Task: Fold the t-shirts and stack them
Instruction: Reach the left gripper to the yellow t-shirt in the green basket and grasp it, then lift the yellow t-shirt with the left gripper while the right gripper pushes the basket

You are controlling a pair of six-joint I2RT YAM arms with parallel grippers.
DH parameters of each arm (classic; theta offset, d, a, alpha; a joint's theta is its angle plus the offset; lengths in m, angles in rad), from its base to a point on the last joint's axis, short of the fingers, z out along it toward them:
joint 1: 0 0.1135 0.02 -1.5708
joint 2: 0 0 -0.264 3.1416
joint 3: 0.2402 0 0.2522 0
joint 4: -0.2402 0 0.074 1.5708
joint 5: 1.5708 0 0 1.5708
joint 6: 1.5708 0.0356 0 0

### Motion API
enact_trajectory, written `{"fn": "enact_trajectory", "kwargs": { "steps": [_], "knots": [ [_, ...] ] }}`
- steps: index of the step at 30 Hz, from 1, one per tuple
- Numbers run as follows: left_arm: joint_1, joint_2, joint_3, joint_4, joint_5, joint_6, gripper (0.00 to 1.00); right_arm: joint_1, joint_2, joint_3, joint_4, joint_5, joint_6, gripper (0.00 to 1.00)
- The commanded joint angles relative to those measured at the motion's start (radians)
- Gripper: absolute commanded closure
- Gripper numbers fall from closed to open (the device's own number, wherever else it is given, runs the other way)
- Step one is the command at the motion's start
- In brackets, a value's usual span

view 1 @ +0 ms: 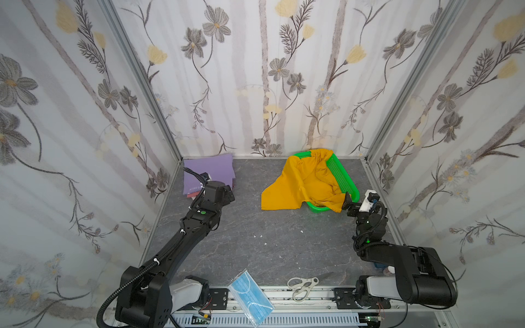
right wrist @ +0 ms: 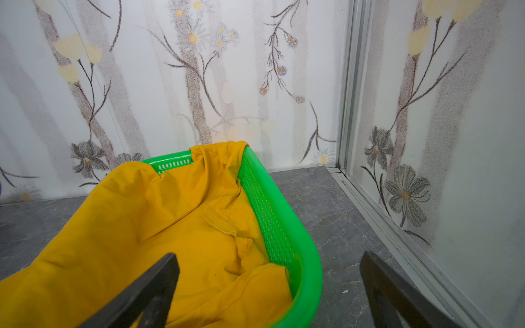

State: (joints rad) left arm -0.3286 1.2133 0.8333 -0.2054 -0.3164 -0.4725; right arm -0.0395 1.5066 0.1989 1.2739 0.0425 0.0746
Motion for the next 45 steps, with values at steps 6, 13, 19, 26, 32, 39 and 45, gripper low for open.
{"fn": "enact_trajectory", "kwargs": {
  "steps": [6, 13, 19, 26, 32, 39, 45],
  "knots": [
    [-0.095, 0.200, 0.069, -0.073, 0.307, -0.014, 0.00, 0.001, -0.006, 0.016, -0.018, -0.003, -0.002, 0.00],
    [-0.164, 0.557, 0.277, -0.027, 0.492, -0.048, 0.00, 0.007, -0.189, 0.238, -0.555, 0.124, 0.042, 0.00],
    [-0.191, 0.790, 0.456, -0.007, 0.490, -0.078, 0.00, 0.031, -0.341, 0.484, -1.078, 0.157, 0.101, 0.00],
    [-0.193, 0.936, 0.608, -0.008, 0.555, -0.106, 1.00, 0.060, -0.588, 0.411, -1.117, 0.128, 0.080, 0.00],
    [-0.193, 0.812, 0.766, -0.027, 0.702, -0.055, 1.00, 0.065, -0.608, 0.422, -1.189, -0.039, 0.098, 0.00],
    [-0.173, 0.716, 1.441, -0.192, 1.090, 0.029, 1.00, 0.125, -0.605, 0.390, -1.195, -0.128, 0.139, 0.00],
    [-0.045, 0.306, 1.271, 0.016, 0.849, 0.029, 1.00, 0.138, -0.635, 0.346, -1.214, -0.174, 0.151, 0.00]
  ]
}}
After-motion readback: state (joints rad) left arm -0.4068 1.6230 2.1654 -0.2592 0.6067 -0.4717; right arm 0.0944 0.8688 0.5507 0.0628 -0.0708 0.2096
